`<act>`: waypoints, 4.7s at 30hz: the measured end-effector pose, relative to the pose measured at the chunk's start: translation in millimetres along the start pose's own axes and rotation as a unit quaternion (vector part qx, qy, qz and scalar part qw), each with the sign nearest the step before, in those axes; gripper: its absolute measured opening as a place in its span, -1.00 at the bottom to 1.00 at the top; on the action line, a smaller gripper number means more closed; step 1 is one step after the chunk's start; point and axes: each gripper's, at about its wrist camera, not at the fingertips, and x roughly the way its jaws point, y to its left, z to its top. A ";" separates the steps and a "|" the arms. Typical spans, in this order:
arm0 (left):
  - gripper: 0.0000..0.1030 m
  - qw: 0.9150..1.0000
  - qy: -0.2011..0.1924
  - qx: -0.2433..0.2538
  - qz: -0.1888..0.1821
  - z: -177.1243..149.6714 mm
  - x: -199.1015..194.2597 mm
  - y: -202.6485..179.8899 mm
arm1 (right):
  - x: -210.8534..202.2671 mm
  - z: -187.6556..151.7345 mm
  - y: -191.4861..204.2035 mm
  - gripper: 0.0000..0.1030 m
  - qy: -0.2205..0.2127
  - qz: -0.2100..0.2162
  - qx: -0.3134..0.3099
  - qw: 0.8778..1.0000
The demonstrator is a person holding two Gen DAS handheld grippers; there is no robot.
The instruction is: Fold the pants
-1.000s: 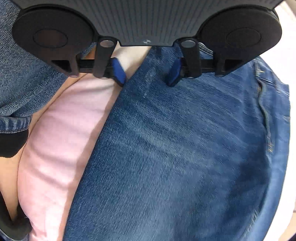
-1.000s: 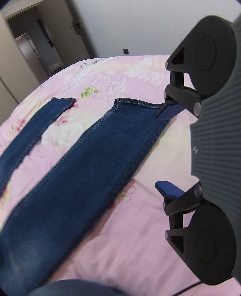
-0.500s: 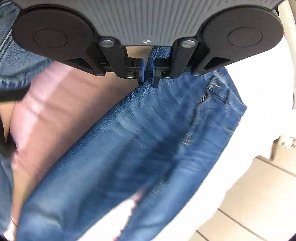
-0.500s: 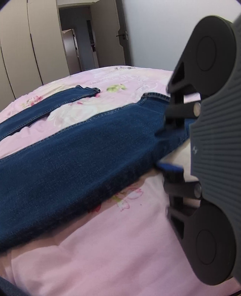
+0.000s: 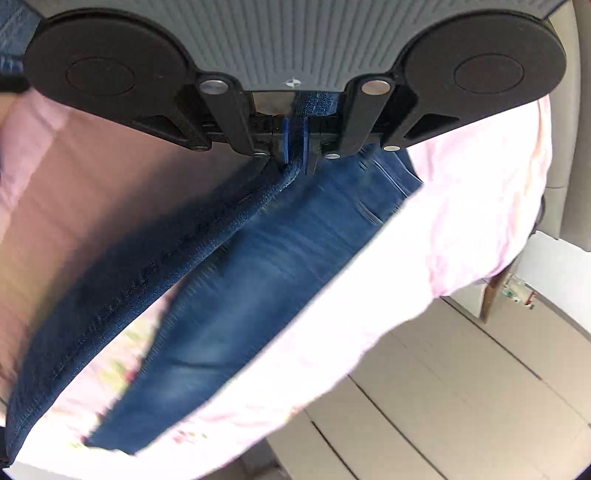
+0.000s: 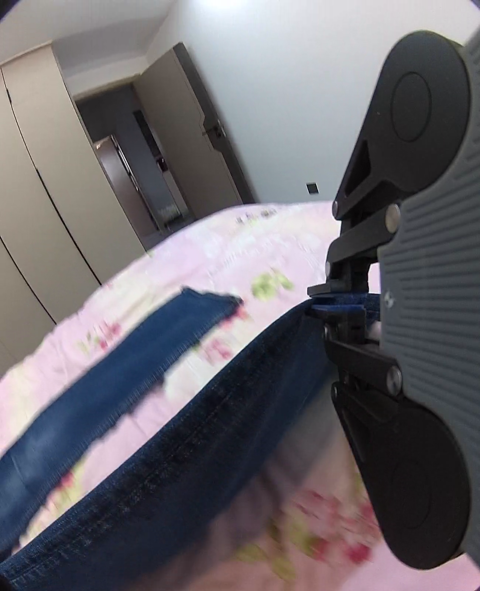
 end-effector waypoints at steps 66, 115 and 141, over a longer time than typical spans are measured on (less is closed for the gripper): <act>0.51 0.985 0.042 -0.165 0.018 72.7 215.2 169.4 | 259.9 300.8 57.3 -0.12 0.072 0.048 -0.017 0.996; 0.53 0.933 0.005 -0.360 0.008 -81.9 187.3 238.5 | 68.8 378.0 202.7 0.02 -0.007 0.311 0.095 0.946; -0.55 0.933 0.078 -0.332 0.114 -0.7 316.6 195.4 | 206.1 218.3 37.0 0.02 0.117 0.125 0.233 0.957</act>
